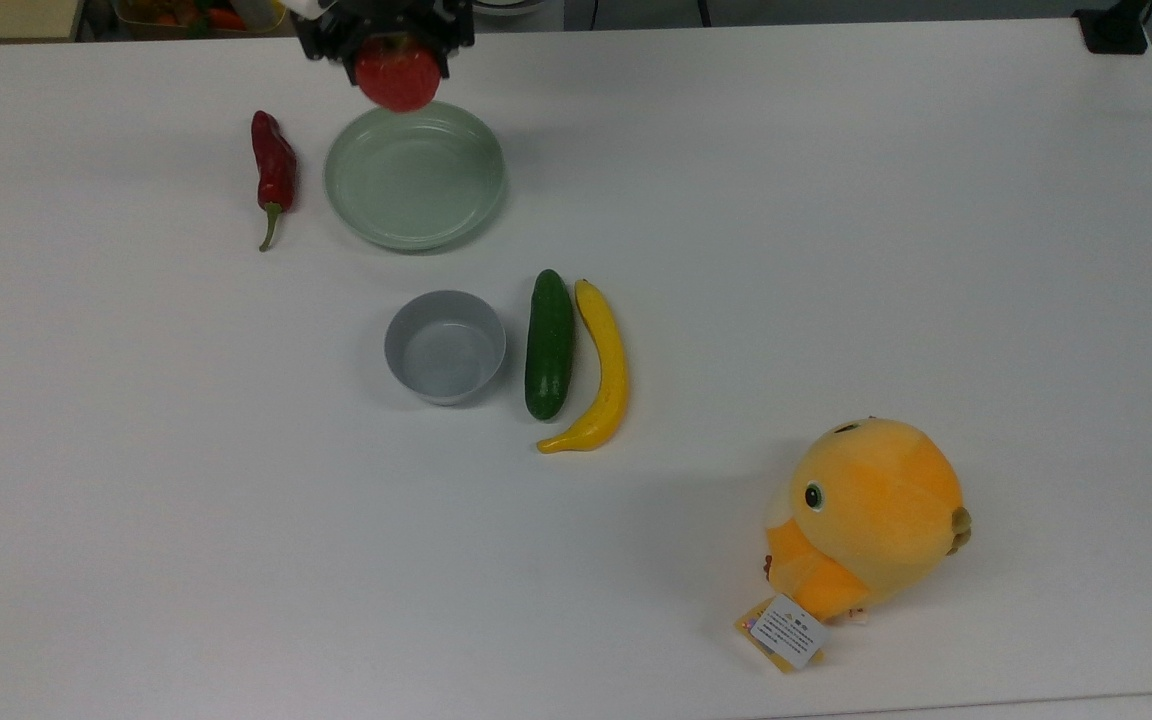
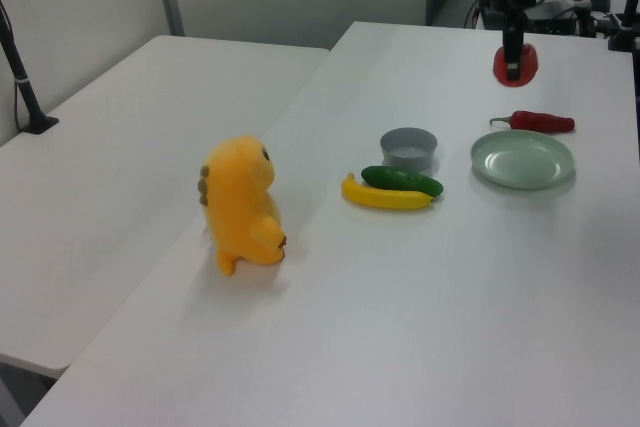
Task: Red apple placed in the center of the desktop
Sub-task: 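Carry the apple back and lower it beside the grey bowl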
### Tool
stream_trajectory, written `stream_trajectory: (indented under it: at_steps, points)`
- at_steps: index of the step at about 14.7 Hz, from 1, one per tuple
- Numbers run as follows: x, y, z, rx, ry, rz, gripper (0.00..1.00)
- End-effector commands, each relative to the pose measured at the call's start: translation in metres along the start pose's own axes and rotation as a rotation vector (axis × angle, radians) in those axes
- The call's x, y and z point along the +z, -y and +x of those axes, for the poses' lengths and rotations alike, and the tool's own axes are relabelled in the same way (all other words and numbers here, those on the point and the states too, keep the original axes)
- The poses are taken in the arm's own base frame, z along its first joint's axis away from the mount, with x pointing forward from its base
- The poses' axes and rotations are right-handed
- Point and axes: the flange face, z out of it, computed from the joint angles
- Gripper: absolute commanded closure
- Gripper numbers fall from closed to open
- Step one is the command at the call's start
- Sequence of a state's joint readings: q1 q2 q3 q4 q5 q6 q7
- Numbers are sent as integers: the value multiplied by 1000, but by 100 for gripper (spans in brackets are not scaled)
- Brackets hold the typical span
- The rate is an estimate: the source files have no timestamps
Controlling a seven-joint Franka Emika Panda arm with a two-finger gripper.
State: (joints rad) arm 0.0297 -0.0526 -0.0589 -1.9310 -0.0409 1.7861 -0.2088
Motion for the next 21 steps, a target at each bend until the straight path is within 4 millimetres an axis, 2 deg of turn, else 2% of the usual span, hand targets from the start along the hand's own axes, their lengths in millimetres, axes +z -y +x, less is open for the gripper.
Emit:
stream_trajectory:
  at_steps: [1,5,11,15,21]
  points:
    - [32,-11,-1,2,-116,-12,74]
    - [68,-20,21,9,-277,-55,74]
    - [122,-24,54,4,-357,-82,74]
    - [145,-21,64,-4,-372,-88,74]
    - [166,-12,67,-44,-333,-83,71]
